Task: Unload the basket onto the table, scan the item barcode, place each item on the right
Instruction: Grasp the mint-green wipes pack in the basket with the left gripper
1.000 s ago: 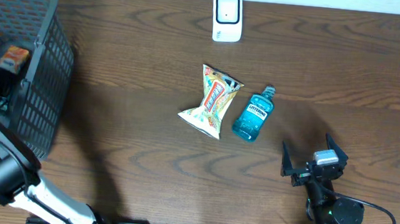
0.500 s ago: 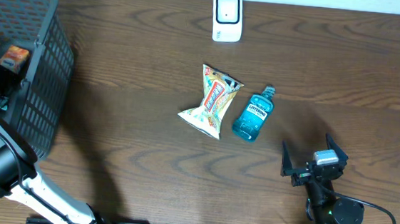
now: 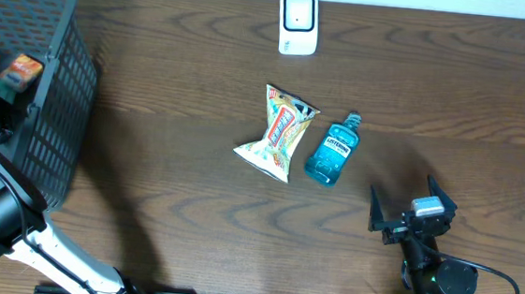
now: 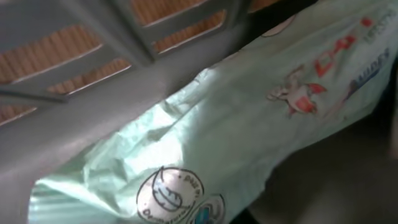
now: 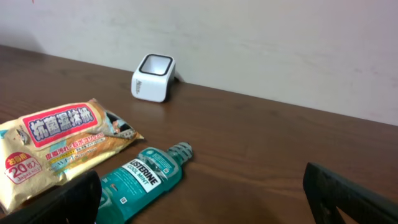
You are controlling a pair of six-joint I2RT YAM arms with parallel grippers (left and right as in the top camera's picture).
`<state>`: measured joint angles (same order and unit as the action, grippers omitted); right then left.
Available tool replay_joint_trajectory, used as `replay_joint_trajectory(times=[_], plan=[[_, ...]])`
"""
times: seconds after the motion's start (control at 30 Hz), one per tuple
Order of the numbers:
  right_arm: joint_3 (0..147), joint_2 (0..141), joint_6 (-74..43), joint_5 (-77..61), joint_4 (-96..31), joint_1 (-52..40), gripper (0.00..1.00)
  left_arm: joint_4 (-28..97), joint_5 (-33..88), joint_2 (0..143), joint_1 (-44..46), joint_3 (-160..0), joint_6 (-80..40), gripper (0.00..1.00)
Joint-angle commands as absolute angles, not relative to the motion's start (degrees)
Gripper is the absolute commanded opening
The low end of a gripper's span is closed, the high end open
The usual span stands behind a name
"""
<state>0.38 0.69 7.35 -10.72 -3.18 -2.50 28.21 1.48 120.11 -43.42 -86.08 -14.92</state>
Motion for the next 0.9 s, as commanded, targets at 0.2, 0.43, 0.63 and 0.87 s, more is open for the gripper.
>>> replay_joint_trajectory(times=[0.2,0.43,0.63,0.87], plan=[[0.32,0.38,7.55,-10.87,-3.44,-2.76,0.99,31.79,2.28,114.06,-44.45,-85.62,-13.10,0.07],[0.32,0.38,7.55,-10.87,-3.42,-2.76,0.99,23.88,18.70,93.51,-44.51,-85.78,-15.38,0.07],[0.32,0.38,7.55,-10.87,-3.42,-2.76,0.99,12.47,44.14,75.77,-42.33,-85.78,-25.78,0.07],[0.32,0.38,7.55,-10.87,-3.42,-2.76,0.99,32.77,51.59,62.52,-28.40,-85.69,-12.08,0.07]])
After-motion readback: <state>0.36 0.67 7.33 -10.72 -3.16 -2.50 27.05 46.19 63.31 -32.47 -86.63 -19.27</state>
